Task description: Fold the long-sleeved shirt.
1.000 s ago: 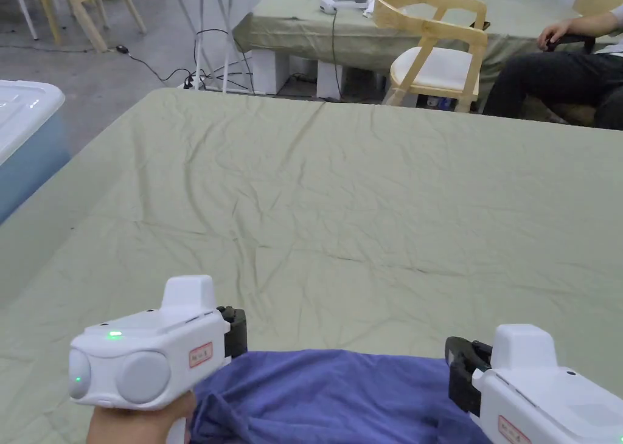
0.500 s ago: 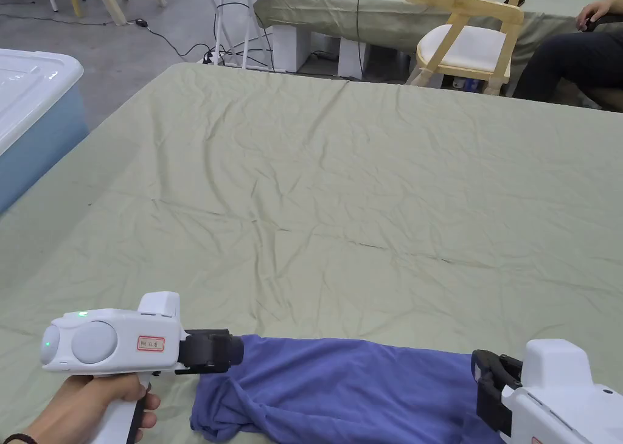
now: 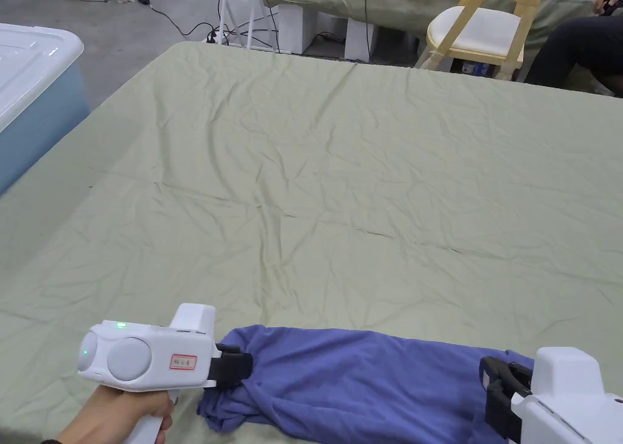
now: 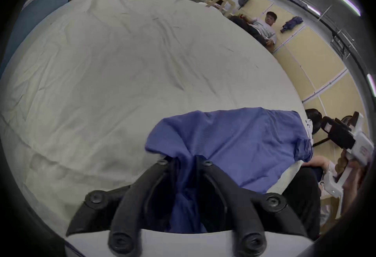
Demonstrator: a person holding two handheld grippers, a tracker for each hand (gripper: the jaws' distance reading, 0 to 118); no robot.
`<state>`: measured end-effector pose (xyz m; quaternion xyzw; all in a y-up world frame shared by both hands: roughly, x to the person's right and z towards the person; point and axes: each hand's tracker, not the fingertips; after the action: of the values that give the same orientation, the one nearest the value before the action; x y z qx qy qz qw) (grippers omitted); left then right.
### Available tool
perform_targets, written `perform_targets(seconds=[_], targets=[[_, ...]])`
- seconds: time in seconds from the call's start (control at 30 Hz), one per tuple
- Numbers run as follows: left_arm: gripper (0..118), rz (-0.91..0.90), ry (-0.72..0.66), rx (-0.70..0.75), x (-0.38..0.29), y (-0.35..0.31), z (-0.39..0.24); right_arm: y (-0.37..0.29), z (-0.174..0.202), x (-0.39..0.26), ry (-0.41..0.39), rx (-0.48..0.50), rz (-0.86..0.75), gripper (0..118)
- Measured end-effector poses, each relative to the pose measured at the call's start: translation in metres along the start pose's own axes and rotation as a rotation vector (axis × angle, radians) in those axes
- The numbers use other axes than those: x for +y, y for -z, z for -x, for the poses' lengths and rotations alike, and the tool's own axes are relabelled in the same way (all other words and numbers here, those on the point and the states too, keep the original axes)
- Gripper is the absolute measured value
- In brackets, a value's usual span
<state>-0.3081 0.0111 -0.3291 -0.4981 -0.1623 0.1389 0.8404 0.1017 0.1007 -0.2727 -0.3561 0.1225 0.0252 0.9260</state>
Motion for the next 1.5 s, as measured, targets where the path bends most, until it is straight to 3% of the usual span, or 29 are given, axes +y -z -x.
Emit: perform_targets(seconds=[0.13,0.4,0.93,1.07,1.27,1.5], targets=[[9,0.028,0.015,-0.019,0.007,0.001,0.009,0.0,-0.001,-0.004,0.001,-0.001,0.013,2],[7,-0.024,-0.001,-0.024,0.037,-0.039,0.049,-0.001,-0.004,-0.002,0.006,-0.022,0.013,2],[6,-0.005,-0.059,0.24,0.054,-0.109,0.128,0.004,0.003,-0.002,0.001,-0.019,0.015,2],[7,-0.013,0.017,0.224,0.056,-0.133,0.09,0.001,-0.001,-0.006,0.004,-0.015,0.017,2],[7,-0.08,0.144,0.112,0.073,-0.175,-0.04,-0.006,-0.013,-0.012,-0.001,-0.018,0.01,2],[7,-0.002,0.341,-0.027,0.06,-0.102,-0.191,-0.018,-0.04,-0.026,0.031,-0.052,0.005,2]])
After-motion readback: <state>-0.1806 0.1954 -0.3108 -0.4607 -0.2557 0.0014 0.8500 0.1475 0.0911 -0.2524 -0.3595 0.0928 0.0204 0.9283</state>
